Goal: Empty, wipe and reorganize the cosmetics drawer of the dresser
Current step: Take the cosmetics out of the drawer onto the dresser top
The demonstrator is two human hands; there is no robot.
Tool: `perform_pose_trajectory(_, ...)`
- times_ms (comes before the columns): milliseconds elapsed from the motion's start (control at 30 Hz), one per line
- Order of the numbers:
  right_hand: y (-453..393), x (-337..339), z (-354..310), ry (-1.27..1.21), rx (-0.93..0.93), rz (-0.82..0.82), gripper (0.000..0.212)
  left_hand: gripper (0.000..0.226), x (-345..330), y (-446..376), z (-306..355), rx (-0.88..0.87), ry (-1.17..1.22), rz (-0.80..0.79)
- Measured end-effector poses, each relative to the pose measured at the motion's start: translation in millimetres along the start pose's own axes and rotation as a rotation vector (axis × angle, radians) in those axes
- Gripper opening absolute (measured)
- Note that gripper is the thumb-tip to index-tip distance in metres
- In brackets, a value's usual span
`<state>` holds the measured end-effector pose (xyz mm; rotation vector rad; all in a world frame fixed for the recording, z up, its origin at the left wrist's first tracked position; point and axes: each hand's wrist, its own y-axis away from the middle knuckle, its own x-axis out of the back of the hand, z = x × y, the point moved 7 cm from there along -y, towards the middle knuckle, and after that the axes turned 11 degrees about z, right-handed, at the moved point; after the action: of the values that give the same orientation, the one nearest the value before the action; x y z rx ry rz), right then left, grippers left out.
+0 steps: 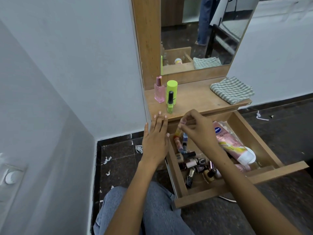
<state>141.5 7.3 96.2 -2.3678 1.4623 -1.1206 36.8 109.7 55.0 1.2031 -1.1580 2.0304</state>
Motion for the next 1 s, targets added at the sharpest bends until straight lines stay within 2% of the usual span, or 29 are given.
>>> perform_pose_trajectory(200, -34.3, 22.5, -15.9, -0.052, 0.032, 0.201, 0.018, 0.061, -0.3, -0.8, 0.4, 0.006, 0.003, 0.007)
perform_pose_trajectory(300, -49.4, 14.9, -13.2, -0.04, 0.036, 0.246, 0.021, 0.061, -0.3, -0.6, 0.9, 0.007, 0.008, -0.001)
perform_pose_trajectory(533, -64.4, -8.4, -5.5, 0.025, 0.026, 0.228, 0.024, 0.06, -0.9, 0.1, -0.3, 0.004, -0.003, -0.002)
perform_pose_trajectory(667, -61.9, -13.0, -3.6, 0.008, 0.031, 0.209, 0.018, 0.06, -0.6, 0.4, -0.2, 0.006, 0.0, -0.003)
perform_pose_trajectory(900, -50.7, -11.8, 5.7, 0.018, -0.037, 0.156, 0.042, 0.059, 0.4, 0.8, 0.1, 0.005, 0.023, 0.006)
perform_pose_trajectory(1000, -30.6, 5.5, 5.3, 0.028, -0.019, 0.204, 0.038, 0.059, 0.5, 1.1, -0.2, 0.005, 0.032, 0.008)
